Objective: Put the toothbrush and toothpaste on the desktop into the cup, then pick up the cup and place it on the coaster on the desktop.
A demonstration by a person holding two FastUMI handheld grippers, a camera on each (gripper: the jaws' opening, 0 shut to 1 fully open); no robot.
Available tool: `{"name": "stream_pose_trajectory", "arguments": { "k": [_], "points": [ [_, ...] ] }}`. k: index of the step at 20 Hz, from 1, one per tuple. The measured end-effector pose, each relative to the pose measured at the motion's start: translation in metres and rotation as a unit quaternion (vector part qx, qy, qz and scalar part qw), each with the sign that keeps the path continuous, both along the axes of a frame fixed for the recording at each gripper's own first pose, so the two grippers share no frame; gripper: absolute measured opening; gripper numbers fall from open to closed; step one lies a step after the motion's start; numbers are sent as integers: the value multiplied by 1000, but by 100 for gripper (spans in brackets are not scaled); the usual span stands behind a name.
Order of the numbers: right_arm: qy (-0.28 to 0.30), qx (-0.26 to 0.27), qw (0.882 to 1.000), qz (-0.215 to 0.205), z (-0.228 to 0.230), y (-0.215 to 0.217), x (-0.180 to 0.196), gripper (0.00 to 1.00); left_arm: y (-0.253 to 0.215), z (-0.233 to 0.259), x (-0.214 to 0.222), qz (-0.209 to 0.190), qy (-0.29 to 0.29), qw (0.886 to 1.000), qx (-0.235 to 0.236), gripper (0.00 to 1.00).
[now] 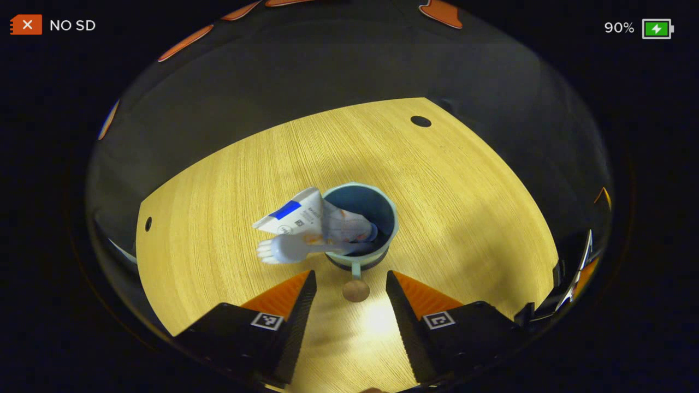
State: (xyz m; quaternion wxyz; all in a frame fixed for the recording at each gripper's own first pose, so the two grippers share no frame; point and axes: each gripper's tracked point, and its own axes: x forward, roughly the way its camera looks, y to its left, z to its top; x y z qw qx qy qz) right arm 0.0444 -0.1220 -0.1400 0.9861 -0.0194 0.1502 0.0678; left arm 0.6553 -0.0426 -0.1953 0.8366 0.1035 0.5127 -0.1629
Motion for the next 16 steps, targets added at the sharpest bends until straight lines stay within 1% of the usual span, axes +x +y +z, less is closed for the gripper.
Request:
{"name": "stream_pose_trajectory", "arguments": {
  "k": [3, 4, 5, 8, 9, 10, 11, 12, 14, 15, 16],
  "points": [
    [-10, 5, 1000, -11, 10, -3, -1, 92, 13, 15, -8, 1, -30, 1000, -9, 87],
    [-15, 4, 1000, -14, 14, -3, -2, 92, 17, 18, -10, 2, -45, 999, -14, 95],
    [-21, 3, 1000, -19, 19, -4, -3, 92, 22, 24, -11, 3, -62, 998, -16, 97],
    [-49, 1, 998, -29, 39, -2, -5, 92, 28, 65, -22, -1, -115, 993, -32, 98],
    [-60, -2, 998, -30, 45, 0, -7, 91, 31, 71, -27, -11, -123, 992, -34, 98],
    [-67, -8, 997, -25, 50, 3, -10, 91, 38, 79, -28, -7, -140, 990, -30, 98],
    [-74, -15, 997, -24, 52, 5, -13, 91, 44, 92, -30, -5, -160, 987, -26, 96],
    [-82, -24, 996, -28, 57, 3, -14, 91, 51, 108, -33, 1, -181, 983, -27, 100],
    [-97, -33, 994, -35, 66, 2, -19, 91, 65, 130, -35, 11, -225, 974, -24, 100],
    [-105, -36, 993, -37, 71, 2, -22, 92, 74, 141, -33, 18, -254, 967, -19, 100],
    [-114, -38, 992, -39, 77, 3, -25, 92, 85, 155, -29, 27, -292, 956, -8, 100]
  ]
}}
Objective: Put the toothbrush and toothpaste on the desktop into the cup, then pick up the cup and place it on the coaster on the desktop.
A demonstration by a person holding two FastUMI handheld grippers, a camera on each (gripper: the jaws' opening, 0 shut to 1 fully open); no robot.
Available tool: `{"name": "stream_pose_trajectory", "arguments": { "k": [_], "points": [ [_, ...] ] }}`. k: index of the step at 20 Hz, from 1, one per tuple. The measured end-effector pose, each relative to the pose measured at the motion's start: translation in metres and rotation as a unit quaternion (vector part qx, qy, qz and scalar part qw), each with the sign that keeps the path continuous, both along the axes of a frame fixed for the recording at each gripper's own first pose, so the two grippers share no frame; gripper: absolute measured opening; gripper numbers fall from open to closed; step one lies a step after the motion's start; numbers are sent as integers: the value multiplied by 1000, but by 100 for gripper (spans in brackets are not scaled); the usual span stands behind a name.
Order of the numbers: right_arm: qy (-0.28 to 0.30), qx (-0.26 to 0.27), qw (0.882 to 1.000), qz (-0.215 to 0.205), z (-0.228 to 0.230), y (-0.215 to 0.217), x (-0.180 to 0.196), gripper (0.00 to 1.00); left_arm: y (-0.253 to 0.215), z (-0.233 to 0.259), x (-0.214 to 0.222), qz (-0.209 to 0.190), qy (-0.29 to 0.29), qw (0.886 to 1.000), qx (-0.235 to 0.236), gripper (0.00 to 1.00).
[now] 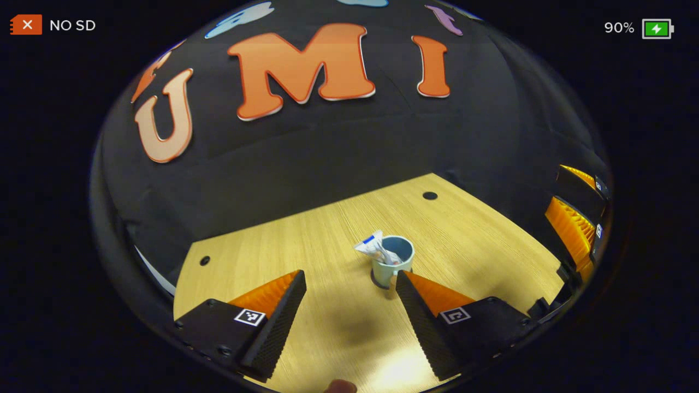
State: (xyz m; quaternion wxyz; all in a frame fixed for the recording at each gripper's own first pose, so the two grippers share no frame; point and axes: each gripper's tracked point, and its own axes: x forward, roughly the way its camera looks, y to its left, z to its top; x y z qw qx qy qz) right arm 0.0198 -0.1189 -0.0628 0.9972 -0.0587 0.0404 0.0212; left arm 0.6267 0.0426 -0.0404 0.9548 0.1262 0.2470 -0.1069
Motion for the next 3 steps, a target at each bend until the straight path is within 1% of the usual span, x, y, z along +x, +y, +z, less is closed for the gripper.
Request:
{"name": "stream_pose_trajectory", "arguments": {
  "k": [2, 3],
  "points": [
    [-14, -6, 1000, -6, 4, -1, -4, 92, 22, 20, 6, 29, -74, 997, 22, 100],
    [-23, -8, 1000, -12, 7, -2, -6, 92, 29, 24, 7, 39, -96, 994, 19, 100]
  ]
}}
